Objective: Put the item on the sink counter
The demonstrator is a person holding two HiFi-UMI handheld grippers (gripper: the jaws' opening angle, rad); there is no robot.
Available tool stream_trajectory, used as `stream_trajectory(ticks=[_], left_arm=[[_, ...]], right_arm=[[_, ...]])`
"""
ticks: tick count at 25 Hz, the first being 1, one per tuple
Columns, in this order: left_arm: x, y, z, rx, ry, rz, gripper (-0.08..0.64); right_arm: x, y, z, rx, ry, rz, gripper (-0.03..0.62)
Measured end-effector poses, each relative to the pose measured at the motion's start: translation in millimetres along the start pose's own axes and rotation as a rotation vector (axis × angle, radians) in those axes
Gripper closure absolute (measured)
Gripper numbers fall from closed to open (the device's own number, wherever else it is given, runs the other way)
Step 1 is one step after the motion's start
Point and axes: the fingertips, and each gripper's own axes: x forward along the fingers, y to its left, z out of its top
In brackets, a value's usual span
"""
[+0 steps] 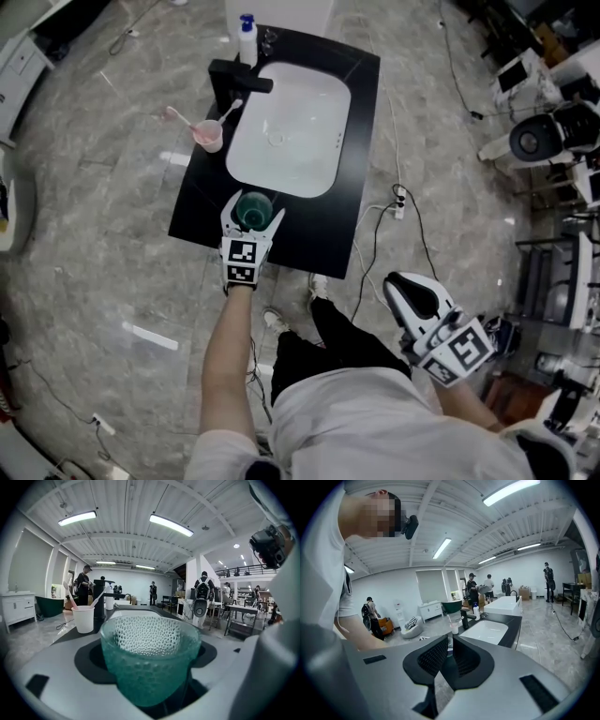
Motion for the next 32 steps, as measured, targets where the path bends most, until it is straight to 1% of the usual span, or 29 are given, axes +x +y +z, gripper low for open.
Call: stream_trajectory(ticks=[4,8,13,16,22,26,29,32], left_arm=[[6.2,-1.7,0.4,-0.017,-0.003,-0.011,0.169],[5.7,-3.9,2.0,0.006,0.012,-0.055,0.169],[6.2,-0.4,3.3,-0.004,0.002,-0.055,0.169],[5.7,-0.4,2.9,-0.006,0.004,-0.053,0.166],[6.3,-4.8,-0.3,-0.011,0.028,-0.087,0.148],[8.0,-8.5,1.9,-0.016,0.021,-0.096,0.109],[6.6,-6.7,1.6,-0.020,0.018,-0.082,0.077],[5.3,-3.4,3.5,-0.024,0.012,-0.067,0.062]], right_arm=[[1.4,-8.5,-2.7,0.009,0.026,0.006,0.535],[14.5,-9.4,-12.9,0.035,0.047,0.041,0.535],[37.4,-13.0,-25.1,0.064,0.057,0.088,0.535],[47.0,-13.9,-24.0,0.066,0.054,0.113,0.535],[54.3,-17.8,-26.5,0.070,0.067,0.137,0.535],[61.0,-22.2,-33.6,0.073,0.088,0.159,0.535],[68.9,-23.1,-34.5,0.077,0.088,0.180,0.535],[74.5,-25.0,-35.7,0.084,0.089,0.195,0.535]])
